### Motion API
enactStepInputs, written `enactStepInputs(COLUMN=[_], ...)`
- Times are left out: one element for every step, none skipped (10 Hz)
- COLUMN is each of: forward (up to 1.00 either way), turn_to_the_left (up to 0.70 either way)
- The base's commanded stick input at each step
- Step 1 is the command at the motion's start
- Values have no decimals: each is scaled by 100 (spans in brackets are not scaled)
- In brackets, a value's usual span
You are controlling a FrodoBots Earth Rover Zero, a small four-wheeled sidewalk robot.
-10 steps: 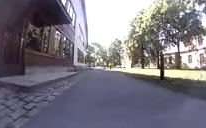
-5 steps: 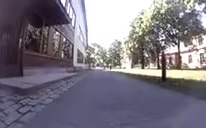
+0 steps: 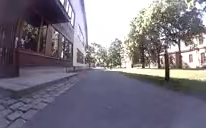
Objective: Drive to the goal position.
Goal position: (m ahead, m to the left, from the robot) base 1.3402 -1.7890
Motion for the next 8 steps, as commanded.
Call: enactStepInputs(forward=[45, 45, 45, 45, 45, 45, 45, 45], turn_to_the_left=[0, 0, 0, 0, 0, 0, 0, 0])
